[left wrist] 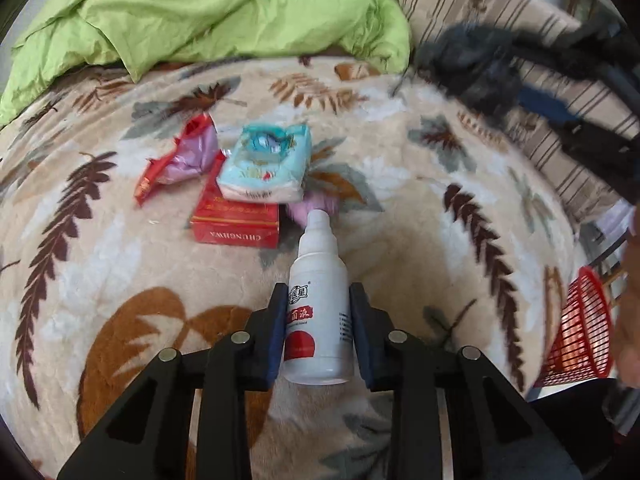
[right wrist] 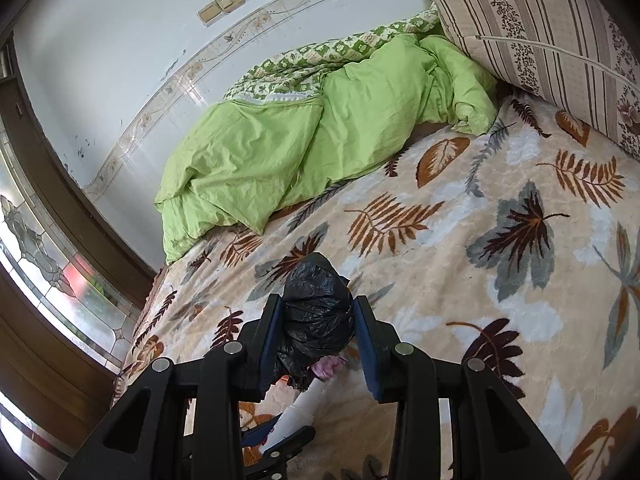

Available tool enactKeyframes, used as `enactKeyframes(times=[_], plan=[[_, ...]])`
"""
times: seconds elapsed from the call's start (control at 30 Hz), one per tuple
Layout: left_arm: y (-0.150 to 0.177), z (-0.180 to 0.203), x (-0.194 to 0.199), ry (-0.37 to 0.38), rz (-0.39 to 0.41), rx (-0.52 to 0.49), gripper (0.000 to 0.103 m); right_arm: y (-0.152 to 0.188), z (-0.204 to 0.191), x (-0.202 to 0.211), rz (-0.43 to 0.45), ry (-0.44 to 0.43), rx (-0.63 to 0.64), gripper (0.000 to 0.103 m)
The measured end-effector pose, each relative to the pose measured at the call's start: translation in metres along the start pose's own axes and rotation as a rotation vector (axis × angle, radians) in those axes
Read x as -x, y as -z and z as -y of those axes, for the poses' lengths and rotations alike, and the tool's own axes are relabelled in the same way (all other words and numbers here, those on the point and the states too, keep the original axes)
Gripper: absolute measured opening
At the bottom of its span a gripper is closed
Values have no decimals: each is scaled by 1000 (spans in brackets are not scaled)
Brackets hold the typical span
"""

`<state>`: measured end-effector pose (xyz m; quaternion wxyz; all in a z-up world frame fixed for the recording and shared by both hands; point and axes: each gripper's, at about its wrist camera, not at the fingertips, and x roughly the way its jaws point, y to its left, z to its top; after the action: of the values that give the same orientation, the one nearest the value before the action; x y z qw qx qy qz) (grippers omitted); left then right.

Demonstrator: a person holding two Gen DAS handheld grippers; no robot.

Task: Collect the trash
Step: 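Lift the black bag and white bottle up from the bed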

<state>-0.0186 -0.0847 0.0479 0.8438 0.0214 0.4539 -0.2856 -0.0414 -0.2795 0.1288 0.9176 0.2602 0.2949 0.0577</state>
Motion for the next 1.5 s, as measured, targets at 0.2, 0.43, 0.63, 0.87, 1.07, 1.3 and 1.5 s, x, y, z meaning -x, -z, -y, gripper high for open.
enactKeyframes(times=[0.2, 0.43, 0.63, 0.87, 1.07, 1.3, 1.5], plan=[[-5, -7, 46, -20, 170, 59, 29, 1, -6, 7, 15, 3, 24, 38], [-12, -14, 79, -179, 325, 105, 29, 3, -18, 17, 24, -15, 66, 38], [-16, -15, 93, -227, 359, 137, 29, 3, -34, 23, 32, -40, 94, 38], [-19, -13, 104, -279, 375, 137, 29, 4, -50, 29, 37, -58, 132, 38], [-20, -3, 116, -315, 394, 116, 29, 2, -54, 39, 54, -61, 133, 38], [-21, 9, 132, -360, 435, 86, 29, 1, -63, 52, 77, -68, 143, 38], [-20, 9, 138, -372, 448, 95, 29, 5, -66, 63, 99, -62, 162, 38]])
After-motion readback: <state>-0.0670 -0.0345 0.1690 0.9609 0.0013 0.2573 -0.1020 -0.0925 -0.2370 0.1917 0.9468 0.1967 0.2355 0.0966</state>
